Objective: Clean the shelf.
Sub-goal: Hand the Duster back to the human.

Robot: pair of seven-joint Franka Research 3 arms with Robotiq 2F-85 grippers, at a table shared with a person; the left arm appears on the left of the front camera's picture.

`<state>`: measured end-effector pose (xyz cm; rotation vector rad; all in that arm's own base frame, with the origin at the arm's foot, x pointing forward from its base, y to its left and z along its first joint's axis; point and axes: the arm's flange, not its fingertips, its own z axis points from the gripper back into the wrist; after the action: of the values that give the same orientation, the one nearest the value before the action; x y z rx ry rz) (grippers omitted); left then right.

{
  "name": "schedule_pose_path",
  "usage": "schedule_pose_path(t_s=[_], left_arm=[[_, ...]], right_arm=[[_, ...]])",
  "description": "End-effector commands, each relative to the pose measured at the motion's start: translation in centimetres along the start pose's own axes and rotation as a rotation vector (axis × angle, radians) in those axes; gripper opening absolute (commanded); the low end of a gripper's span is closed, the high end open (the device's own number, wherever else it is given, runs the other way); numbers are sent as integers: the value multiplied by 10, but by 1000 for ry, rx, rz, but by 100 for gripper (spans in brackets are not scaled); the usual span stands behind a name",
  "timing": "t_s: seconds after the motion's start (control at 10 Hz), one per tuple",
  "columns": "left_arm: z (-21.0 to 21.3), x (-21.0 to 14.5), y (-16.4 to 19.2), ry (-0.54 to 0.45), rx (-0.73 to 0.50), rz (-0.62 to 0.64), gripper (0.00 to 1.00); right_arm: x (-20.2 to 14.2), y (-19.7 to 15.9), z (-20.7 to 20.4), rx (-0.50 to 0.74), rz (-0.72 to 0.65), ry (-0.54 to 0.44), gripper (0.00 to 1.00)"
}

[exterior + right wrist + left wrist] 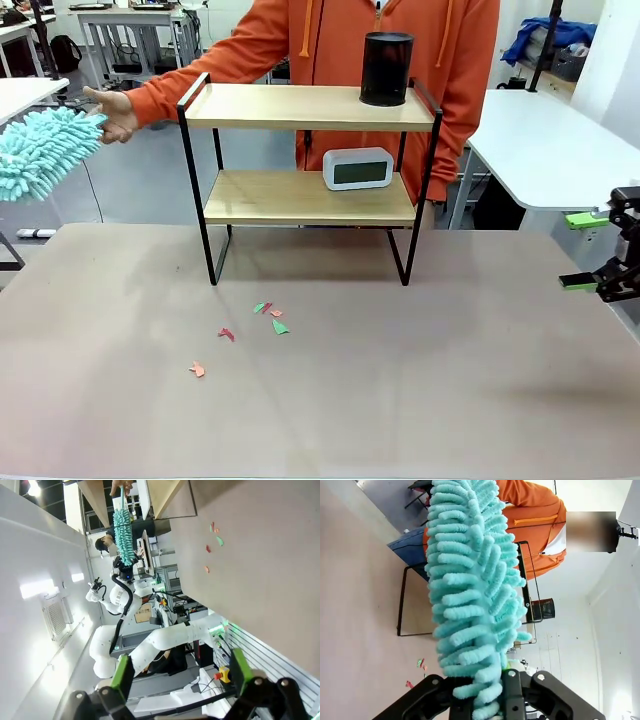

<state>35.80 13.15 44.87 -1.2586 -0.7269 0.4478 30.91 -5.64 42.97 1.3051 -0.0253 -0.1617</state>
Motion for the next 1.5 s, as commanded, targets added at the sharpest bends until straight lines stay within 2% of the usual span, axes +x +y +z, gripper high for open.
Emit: schedule_pose_path(t_s=[0.0,0.6,0.7,0.8,0.9,1.0,1.1,1.4], left_arm=[[0,-1,-1,-5,-24,-20,0],[0,-1,-1,-5,-24,-20,0],[0,0,0,1,0,-1,74],[1,-1,-2,-3,15,-26,74],[3,-3,-5,21,-1,-13,100],[2,-5,-6,25,-3,-25,79],[2,-7,-7,34,-7,-32,100],[4,-14,-8,85,-39,-13,100]], right_arm=[[-3,0,2,-7,0,7,100],[-3,0,2,-7,0,7,100],[-3,0,2,-7,0,7,100],[-3,0,2,-7,0,7,100],[-3,0,2,-7,0,7,100],[-3,0,2,-7,0,7,100],[-3,0,2,-7,0,7,100],[-3,0,2,-7,0,7,100]])
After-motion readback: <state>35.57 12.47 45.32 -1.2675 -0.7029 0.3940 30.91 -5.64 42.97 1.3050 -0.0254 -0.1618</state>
